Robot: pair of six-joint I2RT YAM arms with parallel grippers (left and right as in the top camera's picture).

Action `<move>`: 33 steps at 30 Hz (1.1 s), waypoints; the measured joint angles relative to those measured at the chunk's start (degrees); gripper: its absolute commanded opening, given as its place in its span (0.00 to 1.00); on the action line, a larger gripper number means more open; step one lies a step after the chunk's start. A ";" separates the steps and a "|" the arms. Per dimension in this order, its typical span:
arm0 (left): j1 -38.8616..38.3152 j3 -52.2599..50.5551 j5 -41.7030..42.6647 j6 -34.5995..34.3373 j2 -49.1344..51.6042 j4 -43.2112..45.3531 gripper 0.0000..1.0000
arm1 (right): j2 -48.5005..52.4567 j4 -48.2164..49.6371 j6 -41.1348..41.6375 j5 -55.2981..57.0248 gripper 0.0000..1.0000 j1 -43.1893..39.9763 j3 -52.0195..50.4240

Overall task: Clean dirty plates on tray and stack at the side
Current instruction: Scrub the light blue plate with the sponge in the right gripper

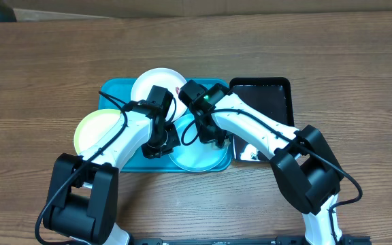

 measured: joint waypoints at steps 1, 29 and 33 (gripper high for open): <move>0.00 0.00 0.00 0.00 0.00 0.00 0.04 | 0.00 0.42 0.35 -0.02 0.04 0.00 -0.13; 0.66 0.00 -1.75 -0.20 0.00 -0.17 0.04 | -1.11 9.03 -4.70 -27.54 0.04 -1.53 -6.05; 0.66 0.00 -1.40 -0.20 0.00 -0.17 0.04 | -1.11 6.10 -6.91 -34.34 0.04 -1.95 -5.35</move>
